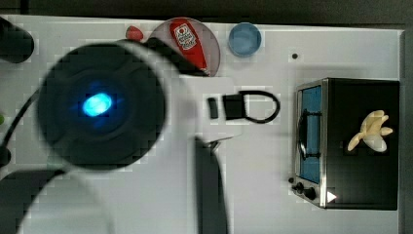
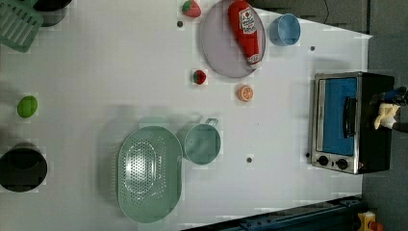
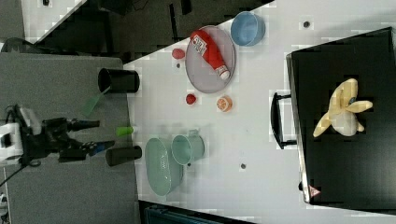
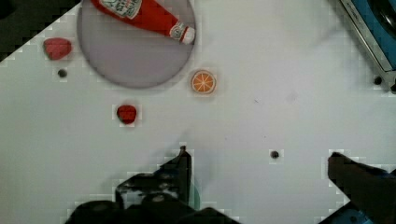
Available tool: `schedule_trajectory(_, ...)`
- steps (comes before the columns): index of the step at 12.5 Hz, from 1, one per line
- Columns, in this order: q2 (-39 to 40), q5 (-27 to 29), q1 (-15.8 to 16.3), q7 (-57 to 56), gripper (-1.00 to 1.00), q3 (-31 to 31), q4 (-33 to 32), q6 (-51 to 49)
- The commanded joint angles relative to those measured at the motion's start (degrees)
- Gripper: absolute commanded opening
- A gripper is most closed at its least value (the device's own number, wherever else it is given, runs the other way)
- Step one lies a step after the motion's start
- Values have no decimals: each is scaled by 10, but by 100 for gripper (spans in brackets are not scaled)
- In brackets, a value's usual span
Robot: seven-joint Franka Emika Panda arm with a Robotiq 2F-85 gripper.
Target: Pick banana from table and place on oven.
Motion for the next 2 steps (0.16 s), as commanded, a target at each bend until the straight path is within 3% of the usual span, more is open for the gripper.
schedule_trajectory(1,17,-5,-32,28,100,-30,-2,2)
schedule_trajectory(2,18,-5,-32,28,100,-30,-2,2)
